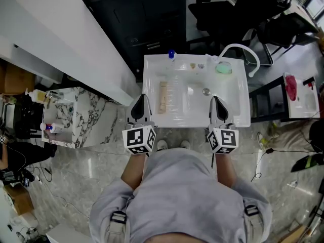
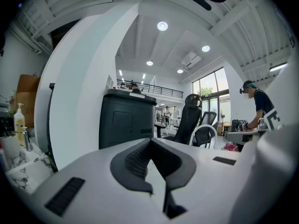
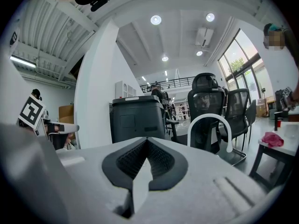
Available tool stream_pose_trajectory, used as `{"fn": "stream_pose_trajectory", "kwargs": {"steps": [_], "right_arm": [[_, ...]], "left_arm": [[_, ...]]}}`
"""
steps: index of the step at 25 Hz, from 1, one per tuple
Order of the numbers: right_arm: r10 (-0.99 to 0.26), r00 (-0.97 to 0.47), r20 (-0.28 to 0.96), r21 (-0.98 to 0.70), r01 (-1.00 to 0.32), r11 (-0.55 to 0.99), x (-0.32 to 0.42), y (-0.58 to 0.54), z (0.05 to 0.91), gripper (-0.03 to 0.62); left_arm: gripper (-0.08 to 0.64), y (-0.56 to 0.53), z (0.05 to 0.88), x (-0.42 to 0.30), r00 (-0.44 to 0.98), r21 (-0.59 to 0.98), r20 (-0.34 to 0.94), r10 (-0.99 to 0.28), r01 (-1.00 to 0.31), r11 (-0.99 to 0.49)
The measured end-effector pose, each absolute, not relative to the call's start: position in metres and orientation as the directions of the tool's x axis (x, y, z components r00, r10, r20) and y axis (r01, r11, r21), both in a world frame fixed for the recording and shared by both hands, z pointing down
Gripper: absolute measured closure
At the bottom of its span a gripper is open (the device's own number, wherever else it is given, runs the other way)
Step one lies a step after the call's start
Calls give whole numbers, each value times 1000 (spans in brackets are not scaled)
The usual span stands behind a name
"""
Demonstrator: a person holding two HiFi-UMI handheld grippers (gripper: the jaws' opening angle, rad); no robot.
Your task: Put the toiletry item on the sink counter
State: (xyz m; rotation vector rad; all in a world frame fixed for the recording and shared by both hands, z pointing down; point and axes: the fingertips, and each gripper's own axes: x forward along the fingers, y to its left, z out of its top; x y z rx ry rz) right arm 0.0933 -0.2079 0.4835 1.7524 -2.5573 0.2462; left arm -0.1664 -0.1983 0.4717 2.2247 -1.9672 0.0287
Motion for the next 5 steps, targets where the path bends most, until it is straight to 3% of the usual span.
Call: {"fn": "stream_pose_trajectory", "kwargs": {"steps": [5], "right_arm": [[-923, -366, 120, -116, -928, 353, 94, -208, 487, 591]], "left_arm": [[554, -198, 475, -166, 129, 116, 133, -983, -987, -114]]}}
